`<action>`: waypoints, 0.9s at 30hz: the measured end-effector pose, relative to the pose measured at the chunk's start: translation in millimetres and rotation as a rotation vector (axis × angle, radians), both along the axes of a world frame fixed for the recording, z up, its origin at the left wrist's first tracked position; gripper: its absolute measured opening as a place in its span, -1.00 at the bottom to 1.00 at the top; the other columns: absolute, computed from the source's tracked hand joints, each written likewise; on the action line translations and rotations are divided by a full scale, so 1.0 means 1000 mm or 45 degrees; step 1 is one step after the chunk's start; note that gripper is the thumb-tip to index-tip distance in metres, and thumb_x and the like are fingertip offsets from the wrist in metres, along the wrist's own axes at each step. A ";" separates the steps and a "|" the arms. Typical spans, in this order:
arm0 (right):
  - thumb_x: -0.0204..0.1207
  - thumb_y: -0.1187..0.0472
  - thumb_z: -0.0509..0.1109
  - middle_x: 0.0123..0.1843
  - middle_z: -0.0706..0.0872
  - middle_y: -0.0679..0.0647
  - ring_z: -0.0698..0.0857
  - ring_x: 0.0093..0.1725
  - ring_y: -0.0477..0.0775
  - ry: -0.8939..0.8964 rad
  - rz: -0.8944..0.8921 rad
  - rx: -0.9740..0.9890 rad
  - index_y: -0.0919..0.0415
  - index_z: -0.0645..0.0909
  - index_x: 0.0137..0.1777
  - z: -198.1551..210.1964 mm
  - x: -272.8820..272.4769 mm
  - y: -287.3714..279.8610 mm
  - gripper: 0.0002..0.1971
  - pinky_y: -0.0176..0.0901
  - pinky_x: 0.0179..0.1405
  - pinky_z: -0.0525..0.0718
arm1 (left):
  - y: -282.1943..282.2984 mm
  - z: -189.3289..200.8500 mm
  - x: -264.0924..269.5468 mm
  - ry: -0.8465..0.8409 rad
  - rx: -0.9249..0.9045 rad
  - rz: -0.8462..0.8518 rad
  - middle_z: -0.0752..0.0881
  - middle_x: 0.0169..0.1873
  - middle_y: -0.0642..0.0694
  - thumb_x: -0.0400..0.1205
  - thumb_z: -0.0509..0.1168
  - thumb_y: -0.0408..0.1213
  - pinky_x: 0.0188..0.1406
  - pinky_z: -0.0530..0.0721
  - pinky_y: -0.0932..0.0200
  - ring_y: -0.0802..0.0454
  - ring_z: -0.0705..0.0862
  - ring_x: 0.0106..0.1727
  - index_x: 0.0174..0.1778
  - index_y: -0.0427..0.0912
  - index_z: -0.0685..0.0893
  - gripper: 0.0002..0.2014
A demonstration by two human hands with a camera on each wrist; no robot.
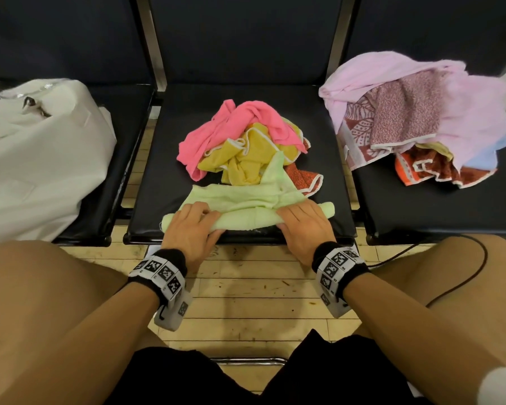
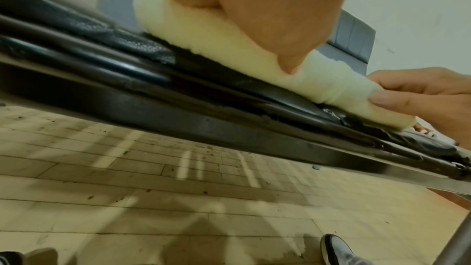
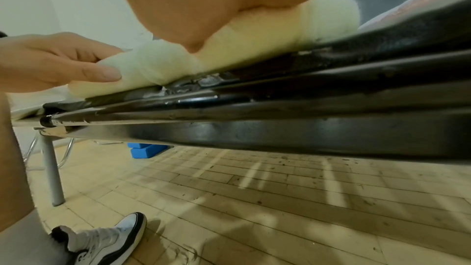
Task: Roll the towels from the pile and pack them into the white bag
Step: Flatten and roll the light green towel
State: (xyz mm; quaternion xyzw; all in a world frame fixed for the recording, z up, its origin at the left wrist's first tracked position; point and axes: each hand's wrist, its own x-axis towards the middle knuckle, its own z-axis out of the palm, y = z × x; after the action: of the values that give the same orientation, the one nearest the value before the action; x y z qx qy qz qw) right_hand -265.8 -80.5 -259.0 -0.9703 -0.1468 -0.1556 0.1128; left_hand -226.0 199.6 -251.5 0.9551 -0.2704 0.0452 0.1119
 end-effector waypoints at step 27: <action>0.45 0.23 0.25 0.37 0.60 0.26 0.61 0.20 0.29 0.162 -0.032 0.149 0.23 0.60 -0.02 0.007 0.005 0.012 -0.83 0.13 0.09 0.65 | -0.027 0.022 0.034 0.514 0.202 0.298 0.13 0.72 -0.05 0.45 0.27 -0.09 0.70 -0.16 -0.25 -0.02 -0.09 0.75 0.10 0.06 0.54 -0.70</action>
State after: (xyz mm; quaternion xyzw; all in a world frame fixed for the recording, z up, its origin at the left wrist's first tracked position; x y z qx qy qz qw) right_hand -261.0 -68.8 -252.5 -0.9718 -0.1177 -0.1033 0.1764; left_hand -191.6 173.0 -229.6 0.9754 -0.1330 -0.1552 0.0823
